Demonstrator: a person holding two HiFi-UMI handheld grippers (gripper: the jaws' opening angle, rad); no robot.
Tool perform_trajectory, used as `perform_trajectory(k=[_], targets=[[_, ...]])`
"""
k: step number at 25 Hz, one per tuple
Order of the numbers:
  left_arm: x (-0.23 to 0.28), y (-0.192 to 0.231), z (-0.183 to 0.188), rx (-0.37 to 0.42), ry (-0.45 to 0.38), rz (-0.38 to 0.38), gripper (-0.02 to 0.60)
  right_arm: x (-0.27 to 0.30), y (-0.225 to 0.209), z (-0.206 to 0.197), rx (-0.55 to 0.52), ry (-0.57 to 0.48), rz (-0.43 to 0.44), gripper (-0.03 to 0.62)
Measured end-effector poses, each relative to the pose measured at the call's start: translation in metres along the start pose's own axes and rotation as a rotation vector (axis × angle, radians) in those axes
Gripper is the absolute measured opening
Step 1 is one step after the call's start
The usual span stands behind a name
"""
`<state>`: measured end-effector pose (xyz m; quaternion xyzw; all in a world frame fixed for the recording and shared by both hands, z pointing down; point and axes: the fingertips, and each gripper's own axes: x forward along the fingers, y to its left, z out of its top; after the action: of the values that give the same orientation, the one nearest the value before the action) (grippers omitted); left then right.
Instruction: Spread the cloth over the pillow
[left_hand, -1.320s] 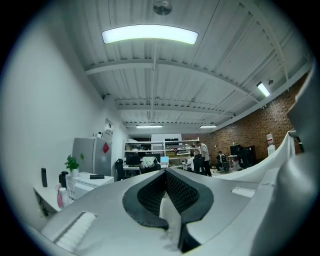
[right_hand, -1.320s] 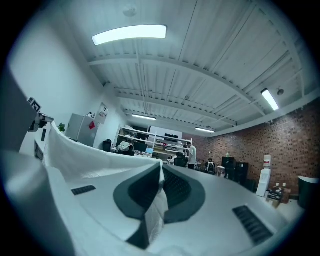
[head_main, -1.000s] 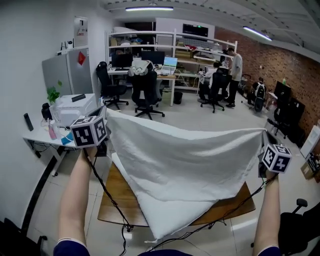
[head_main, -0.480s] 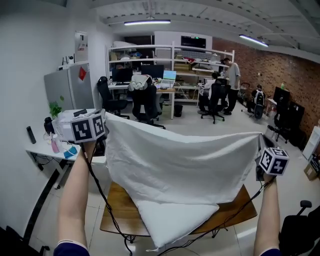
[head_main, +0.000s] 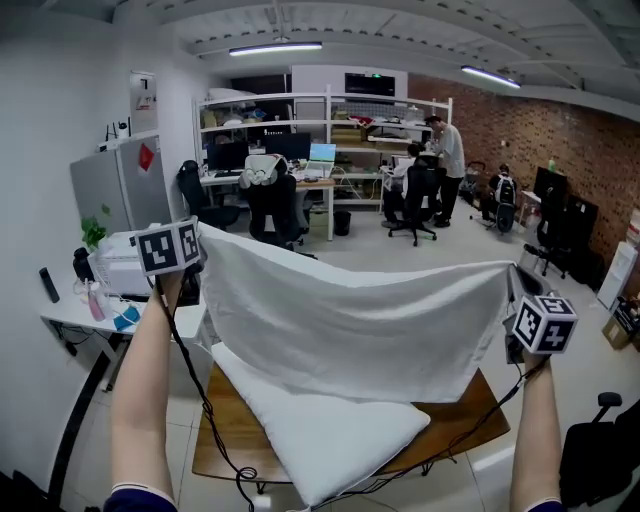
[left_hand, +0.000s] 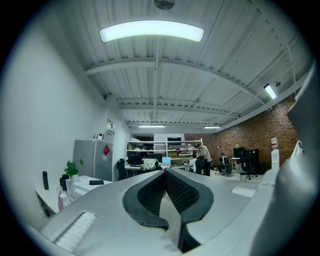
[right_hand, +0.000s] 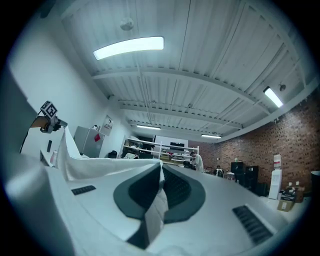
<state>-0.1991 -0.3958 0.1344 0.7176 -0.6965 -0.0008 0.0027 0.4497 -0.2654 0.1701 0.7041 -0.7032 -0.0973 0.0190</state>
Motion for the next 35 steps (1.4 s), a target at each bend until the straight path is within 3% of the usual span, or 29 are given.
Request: perform_trajectory(k=[4,10,18,25,31,35], targets=[[0.037,-0.006,-0.004,0.005,-0.003,-0.055,0.009,-0.002,0.002,-0.001,-0.003,0.004,-0.046,0.015],[0.113,-0.009,-0.018,0.0,0.019,-0.191,0.009,-0.021,0.011,-0.004,-0.016,0.033,-0.186,0.015],[0.191,-0.027,-0.006,0.005,0.016,-0.351,0.009,-0.057,0.039,0.014,-0.073,0.052,-0.354,0.015],[0.254,-0.086,-0.013,0.027,0.06,-0.442,0.009,-0.082,0.044,0.014,-0.074,0.087,-0.464,0.015],[0.295,-0.149,-0.018,0.0,0.075,-0.548,0.009,-0.095,0.026,0.017,-0.079,0.093,-0.555,0.015],[0.313,-0.184,-0.018,0.012,0.085,-0.572,0.009,-0.098,0.014,0.015,-0.08,0.1,-0.59,0.015]])
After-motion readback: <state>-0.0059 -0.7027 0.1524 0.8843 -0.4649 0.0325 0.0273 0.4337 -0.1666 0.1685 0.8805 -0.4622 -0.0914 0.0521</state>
